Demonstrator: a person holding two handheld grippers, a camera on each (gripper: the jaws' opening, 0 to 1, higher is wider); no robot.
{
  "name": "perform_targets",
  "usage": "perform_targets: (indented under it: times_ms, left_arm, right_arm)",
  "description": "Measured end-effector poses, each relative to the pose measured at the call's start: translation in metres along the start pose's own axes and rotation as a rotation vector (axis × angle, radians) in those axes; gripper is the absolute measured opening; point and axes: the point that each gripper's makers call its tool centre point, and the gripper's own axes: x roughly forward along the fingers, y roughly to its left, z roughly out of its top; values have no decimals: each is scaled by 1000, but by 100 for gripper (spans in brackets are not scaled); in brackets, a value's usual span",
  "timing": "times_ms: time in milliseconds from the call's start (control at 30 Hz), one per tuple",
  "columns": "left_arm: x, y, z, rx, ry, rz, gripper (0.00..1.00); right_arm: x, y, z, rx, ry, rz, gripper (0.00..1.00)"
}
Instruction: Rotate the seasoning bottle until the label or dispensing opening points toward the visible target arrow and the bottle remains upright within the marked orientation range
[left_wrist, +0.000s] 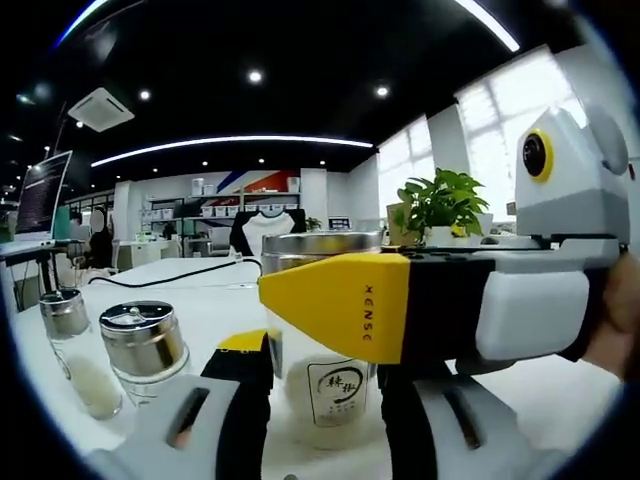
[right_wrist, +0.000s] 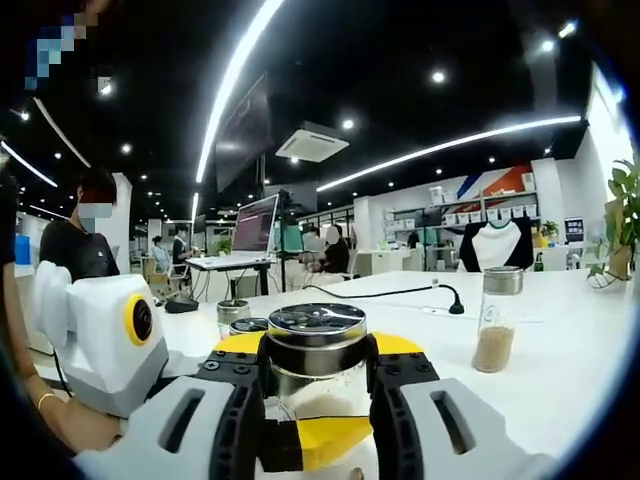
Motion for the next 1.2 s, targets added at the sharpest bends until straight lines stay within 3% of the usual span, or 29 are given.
perform_targets:
  times_ms: [400, 500, 667, 733, 933, 1033, 1200]
  left_arm:
    - [-7, 10, 4, 13, 7, 6, 53]
    - [-11, 9, 12, 69, -5, -11, 54]
    - [-18, 2, 20, 102, -20, -42, 55]
    - [-25, 0, 25, 95, -40, -47, 60]
    - [-37, -2, 27, 97, -25, -74, 68]
    - [-48, 0, 35, 134, -44, -63, 74]
    - [-59, 0, 44, 162, -63, -77, 78]
  right_arm:
    - [-8, 1, -2, 20, -10, -36, 45]
    - [-14, -1, -3, 24, -2, -56, 51]
    - [-25, -1, 10, 31, -55, -72, 51]
    - [-30, -2, 14, 24, -59, -77, 51]
    - [-41, -2, 21, 16, -65, -94, 53]
    - [-47, -3, 29, 37, -110, -102, 53]
    - [-54, -6, 31, 27, -101, -119, 54]
